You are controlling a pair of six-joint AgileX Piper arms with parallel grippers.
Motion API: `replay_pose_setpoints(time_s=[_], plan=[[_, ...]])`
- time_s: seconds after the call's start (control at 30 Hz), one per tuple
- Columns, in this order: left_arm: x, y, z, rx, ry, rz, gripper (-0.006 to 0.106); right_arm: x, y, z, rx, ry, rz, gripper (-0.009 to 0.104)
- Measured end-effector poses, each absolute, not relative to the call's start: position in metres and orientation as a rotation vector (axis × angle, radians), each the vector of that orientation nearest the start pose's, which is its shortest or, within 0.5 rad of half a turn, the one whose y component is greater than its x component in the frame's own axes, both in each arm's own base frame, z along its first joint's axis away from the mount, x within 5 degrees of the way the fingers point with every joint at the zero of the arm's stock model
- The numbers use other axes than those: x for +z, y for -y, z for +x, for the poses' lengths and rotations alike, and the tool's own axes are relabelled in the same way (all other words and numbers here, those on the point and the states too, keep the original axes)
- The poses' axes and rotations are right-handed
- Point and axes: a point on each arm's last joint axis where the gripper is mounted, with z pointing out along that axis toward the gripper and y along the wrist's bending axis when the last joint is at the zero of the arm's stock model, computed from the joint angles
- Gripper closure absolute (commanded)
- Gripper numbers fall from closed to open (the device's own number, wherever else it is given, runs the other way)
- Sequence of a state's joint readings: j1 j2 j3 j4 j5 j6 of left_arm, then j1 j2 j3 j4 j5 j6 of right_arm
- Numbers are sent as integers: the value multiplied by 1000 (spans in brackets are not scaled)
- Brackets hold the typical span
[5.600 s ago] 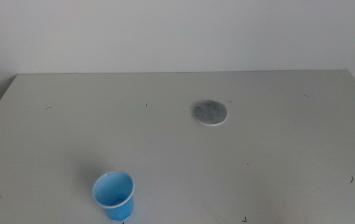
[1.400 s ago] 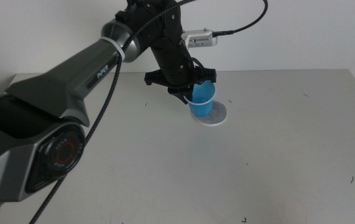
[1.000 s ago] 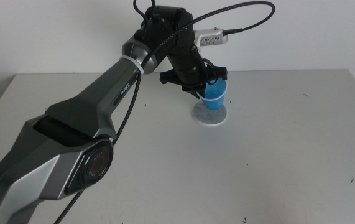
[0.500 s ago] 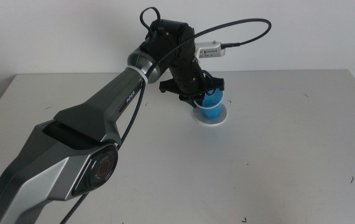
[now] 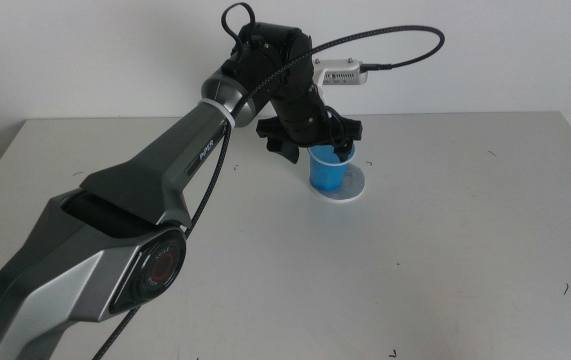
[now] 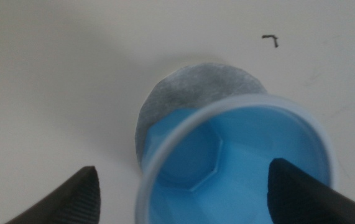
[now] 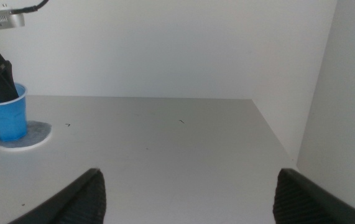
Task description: Place an empty cup on a cup mat.
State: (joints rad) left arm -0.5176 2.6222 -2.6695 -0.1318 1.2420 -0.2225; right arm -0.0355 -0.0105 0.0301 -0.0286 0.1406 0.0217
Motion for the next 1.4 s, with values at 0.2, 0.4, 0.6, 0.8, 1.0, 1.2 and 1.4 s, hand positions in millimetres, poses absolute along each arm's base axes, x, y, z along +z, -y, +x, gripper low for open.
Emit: replay_pose_setpoints(time_s=[0.2,0.4,0.6,0.8,1.0,1.2,1.4], plan=[[239,279,467,-424,-2633,409,9,191,2,57,-36,-1644,27,1],[276,277,457,-489,-2571,420,9,191,2,57,-36,-1644,27,1],[330,272,438,-583,-2481,431,9,191,2,57,-36,-1644,27,1],[395,254,411,-563,-2338,474,9,191,2,57,-36,-1644,27,1],[474,221,367,-468,-2133,536,9,191,2,57,-36,-1644,27,1],[542,180,305,-389,-1962,560,9,191,2,57,-36,-1644,27,1],[569,137,245,-267,-1933,544,9,191,2,57,-36,-1644,27,1]])
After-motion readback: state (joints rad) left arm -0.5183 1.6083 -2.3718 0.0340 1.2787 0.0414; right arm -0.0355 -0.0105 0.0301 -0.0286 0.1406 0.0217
